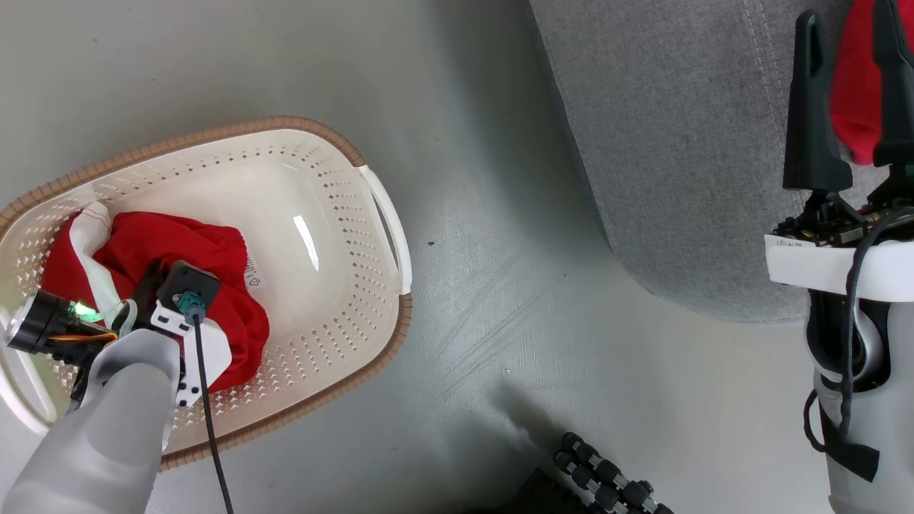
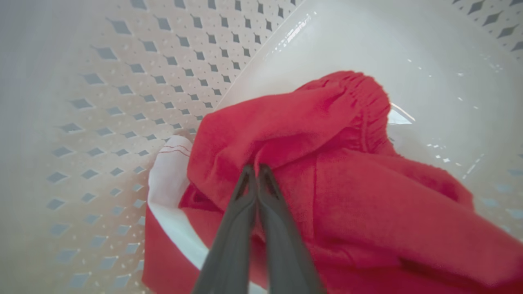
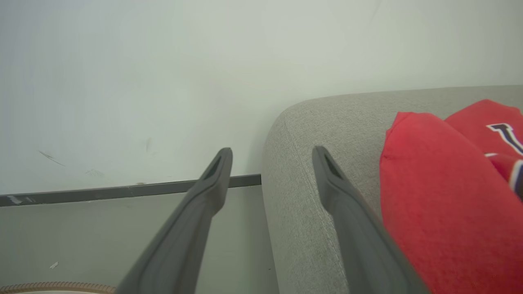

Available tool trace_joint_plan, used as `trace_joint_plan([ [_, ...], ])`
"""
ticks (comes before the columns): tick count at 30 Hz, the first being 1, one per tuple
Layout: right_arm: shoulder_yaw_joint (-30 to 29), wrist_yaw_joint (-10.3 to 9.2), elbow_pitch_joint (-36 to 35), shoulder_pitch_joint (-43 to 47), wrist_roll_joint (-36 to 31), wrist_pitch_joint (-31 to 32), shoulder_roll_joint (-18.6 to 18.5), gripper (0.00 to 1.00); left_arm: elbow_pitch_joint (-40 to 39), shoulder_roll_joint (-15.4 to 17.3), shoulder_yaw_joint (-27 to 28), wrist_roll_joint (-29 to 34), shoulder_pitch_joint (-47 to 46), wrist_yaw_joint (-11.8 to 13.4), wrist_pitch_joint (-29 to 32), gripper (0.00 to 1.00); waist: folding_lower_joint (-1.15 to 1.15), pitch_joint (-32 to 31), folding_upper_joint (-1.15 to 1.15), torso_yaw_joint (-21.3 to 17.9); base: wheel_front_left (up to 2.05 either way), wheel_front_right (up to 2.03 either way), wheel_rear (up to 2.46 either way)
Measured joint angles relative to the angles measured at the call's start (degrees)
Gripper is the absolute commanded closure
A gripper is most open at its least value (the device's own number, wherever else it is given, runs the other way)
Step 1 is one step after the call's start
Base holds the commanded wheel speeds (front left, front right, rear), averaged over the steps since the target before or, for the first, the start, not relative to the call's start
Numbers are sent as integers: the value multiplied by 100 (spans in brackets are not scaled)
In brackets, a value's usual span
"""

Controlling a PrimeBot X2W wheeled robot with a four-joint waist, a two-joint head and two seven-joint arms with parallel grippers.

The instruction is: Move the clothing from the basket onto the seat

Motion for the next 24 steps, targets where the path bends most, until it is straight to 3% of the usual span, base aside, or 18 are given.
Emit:
trace_joint_plan([
  [8,-10,0,47,-11,46,0,0,0,38,-31,-70,41,-101,8,-19,100,0,-24,0,-3,0,0,0],
  [24,89,0,212,-236,36,0,0,0,-531,-249,-302,102,-105,-76,-648,100,0,-232,0,216,0,0,0],
])
